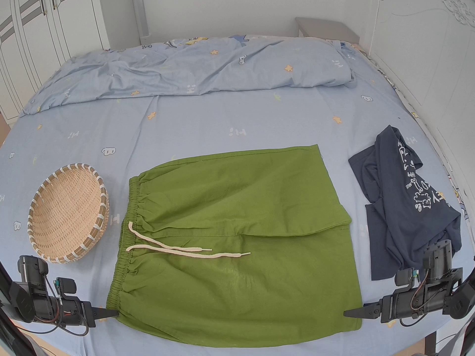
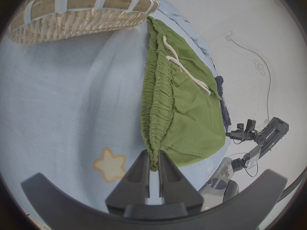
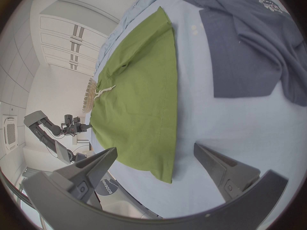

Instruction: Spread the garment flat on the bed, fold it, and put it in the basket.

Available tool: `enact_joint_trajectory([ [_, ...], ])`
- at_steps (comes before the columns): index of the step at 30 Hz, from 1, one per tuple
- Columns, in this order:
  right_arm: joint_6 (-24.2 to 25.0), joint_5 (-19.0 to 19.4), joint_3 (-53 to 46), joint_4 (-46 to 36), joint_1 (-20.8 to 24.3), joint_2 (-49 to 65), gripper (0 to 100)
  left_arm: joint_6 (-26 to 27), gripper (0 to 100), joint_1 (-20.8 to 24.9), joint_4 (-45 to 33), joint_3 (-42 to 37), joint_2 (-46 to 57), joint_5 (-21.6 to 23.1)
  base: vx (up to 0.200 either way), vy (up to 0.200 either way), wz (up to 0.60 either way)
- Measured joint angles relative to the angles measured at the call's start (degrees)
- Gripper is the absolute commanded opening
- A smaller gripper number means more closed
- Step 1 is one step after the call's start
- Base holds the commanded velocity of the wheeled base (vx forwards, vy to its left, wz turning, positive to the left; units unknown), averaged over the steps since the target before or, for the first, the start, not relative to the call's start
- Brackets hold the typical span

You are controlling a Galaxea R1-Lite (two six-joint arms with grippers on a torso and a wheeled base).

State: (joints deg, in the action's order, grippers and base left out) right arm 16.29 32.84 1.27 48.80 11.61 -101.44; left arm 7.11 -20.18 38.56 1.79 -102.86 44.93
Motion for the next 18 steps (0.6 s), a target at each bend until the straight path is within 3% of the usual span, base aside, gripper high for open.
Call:
enact_joint_trajectory([
  [13,-0.1,6.9,-0.3,1.3,1.2,-6.9,100,-0.2,0,-0.1,0.0,0.3,-0.1,0.1,0.0,0.0,0.0],
  [18,0.1,7.5,-0.3,2.3,2.0,-8.4,100,-0.2,0,0.0,0.1,0.4,-0.2,0.1,0.0,0.0,0.0],
])
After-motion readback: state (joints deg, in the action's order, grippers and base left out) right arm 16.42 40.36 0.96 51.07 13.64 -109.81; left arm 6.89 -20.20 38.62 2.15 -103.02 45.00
